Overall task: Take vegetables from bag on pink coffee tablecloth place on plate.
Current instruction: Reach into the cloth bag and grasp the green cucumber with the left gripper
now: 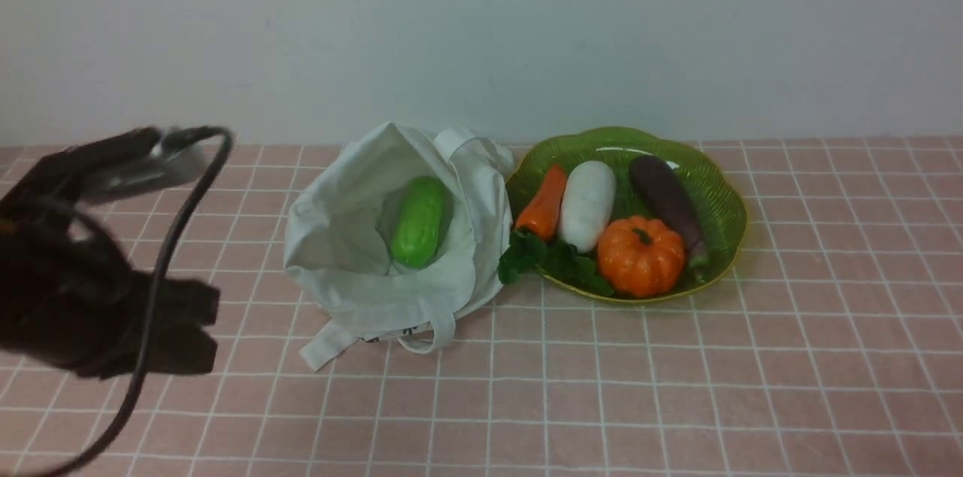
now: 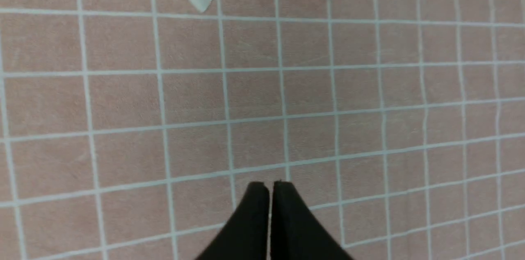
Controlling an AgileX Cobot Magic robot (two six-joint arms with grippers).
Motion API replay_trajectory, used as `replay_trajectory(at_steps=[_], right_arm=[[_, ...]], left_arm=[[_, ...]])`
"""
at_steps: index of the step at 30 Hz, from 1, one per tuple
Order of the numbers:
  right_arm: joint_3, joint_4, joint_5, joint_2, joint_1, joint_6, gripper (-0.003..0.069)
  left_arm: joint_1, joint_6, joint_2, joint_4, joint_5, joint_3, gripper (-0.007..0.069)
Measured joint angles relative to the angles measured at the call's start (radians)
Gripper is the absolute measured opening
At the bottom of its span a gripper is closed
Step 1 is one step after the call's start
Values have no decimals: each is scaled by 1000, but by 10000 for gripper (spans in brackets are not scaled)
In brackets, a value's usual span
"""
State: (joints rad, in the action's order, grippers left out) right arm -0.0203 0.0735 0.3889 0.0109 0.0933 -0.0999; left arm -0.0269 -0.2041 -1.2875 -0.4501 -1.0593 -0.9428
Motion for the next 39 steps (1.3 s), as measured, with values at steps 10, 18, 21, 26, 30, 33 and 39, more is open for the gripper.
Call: replay_trajectory(at_steps=[10,18,21,26,30,33,39], right_arm=[[0,0,0,0,0,0,-15],[0,0,0,0,0,0,-15],[0,0,0,0,0,0,-15],[0,0,0,0,0,0,-15],[0,0,0,0,0,0,-15],[0,0,0,0,0,0,-15],[0,0,0,0,0,0,-15]], left_arm=[[-310,136,-390,125,31,-398,15],[-374,146,-559,149,163,-512,154],[-371,150,-647,183,263,-559,283],[-360,150,-733,233,398,-585,429],[-360,150,-764,283,490,-585,449],[-360,150,-769,301,514,-586,450],[-360,153,-779,393,517,-588,450]])
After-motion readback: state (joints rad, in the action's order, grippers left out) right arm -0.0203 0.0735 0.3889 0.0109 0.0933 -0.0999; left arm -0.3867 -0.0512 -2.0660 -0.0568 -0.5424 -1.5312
